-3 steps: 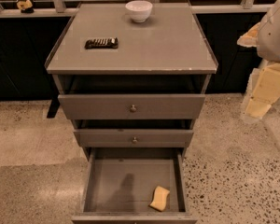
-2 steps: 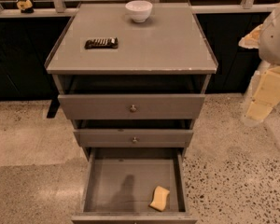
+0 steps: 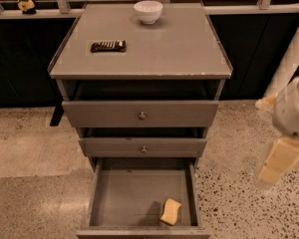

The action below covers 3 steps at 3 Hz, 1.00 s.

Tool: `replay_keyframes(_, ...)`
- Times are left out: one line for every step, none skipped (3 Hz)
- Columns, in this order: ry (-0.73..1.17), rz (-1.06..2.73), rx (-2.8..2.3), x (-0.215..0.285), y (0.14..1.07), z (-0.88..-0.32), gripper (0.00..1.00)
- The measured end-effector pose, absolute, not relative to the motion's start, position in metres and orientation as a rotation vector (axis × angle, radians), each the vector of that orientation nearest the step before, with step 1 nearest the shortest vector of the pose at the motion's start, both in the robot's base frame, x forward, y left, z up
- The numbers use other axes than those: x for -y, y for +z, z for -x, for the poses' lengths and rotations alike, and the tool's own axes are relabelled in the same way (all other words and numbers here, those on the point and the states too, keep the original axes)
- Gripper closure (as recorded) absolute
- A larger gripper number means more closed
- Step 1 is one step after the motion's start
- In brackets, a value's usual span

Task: Pick sponge from bottom drawer and place on counter

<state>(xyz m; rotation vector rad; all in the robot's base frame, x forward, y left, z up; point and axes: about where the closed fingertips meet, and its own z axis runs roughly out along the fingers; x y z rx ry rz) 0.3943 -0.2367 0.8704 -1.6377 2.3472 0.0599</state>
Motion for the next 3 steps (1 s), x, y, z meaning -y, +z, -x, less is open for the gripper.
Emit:
replay_keyframes(0.121,1.586,-2.457,0.251,0.787,-0.374,0.0)
replay_keyframes(0.148,1.538,-2.556,0.269,0.706,-0.363,0.0)
replay_keyframes(0.23,1.534,-2.658,0.284,0.634,-0.362,0.0)
